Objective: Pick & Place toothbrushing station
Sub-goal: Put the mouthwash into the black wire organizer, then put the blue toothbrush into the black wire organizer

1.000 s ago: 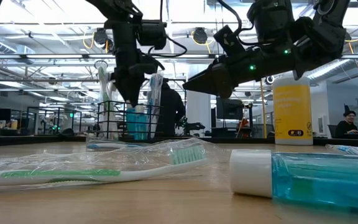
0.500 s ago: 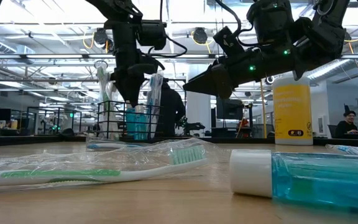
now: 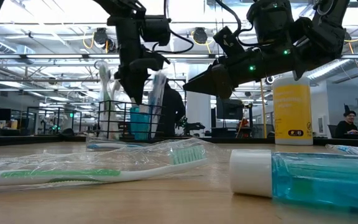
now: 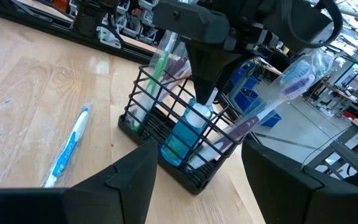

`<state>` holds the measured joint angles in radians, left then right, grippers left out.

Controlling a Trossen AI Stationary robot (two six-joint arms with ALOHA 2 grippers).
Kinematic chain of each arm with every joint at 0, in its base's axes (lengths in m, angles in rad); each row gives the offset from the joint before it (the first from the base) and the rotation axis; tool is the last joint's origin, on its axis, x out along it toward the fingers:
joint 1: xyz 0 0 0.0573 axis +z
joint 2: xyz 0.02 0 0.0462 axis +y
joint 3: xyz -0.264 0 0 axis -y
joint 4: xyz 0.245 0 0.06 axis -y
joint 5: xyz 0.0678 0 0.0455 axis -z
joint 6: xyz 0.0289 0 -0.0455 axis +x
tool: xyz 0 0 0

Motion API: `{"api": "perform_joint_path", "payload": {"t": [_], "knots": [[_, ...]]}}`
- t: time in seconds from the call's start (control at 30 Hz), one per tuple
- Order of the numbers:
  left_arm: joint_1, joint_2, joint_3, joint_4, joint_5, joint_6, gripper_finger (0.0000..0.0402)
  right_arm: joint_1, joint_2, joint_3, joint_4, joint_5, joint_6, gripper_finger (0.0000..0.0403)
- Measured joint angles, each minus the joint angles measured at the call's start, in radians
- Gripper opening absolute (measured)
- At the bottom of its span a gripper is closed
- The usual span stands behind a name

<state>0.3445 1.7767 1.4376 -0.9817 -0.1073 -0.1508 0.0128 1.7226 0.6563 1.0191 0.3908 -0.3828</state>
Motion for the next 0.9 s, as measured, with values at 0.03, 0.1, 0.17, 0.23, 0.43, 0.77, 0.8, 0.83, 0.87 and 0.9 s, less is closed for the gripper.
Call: {"api": "perform_joint_path", "payload": {"t": [0.03,0.1,0.17,0.23,0.43,0.77,0.8,0.83,0.87,0.9], "knots": [[-0.002,0.0,0.0,-0.001,-0.002,0.006,0.0116,0.0,0.0,0.0,0.0,0.0,0.0,0.0228],[-0.002,0.0,0.001,-0.009,-0.001,0.013,0.0124,0.0,0.0,0.0,0.0,0.0,0.0,0.0228],[-0.002,0.0,0.001,-0.018,0.0,0.027,0.0137,0.0,0.0,0.0,0.0,0.0,0.0,0.0228],[-0.002,0.0,0.002,-0.017,0.0,0.039,0.0149,0.0,0.0,0.0,0.0,0.0,0.0,0.0228],[-0.002,-0.001,0.002,-0.015,-0.002,0.041,0.0172,0.0,0.0,0.0,0.0,0.0,0.0,0.0228],[0.003,-0.002,0.003,-0.012,-0.05,0.052,0.0175,0.0,0.0,0.0,0.0,0.0,0.0,0.0228],[0.004,-0.002,0.004,-0.012,-0.05,0.052,0.0175,0.0,0.0,0.0,0.0,0.0,0.0,0.0228],[0.004,-0.002,0.004,-0.012,-0.049,0.052,0.0175,0.0,0.0,0.0,0.0,0.0,0.0,0.0228],[0.004,-0.002,0.004,-0.012,-0.049,0.052,0.0175,0.0,0.0,0.0,0.0,0.0,0.0,0.0228],[0.004,-0.002,0.004,-0.012,-0.049,0.052,0.0175,0.0,0.0,0.0,0.0,0.0,0.0,0.0228]]}}
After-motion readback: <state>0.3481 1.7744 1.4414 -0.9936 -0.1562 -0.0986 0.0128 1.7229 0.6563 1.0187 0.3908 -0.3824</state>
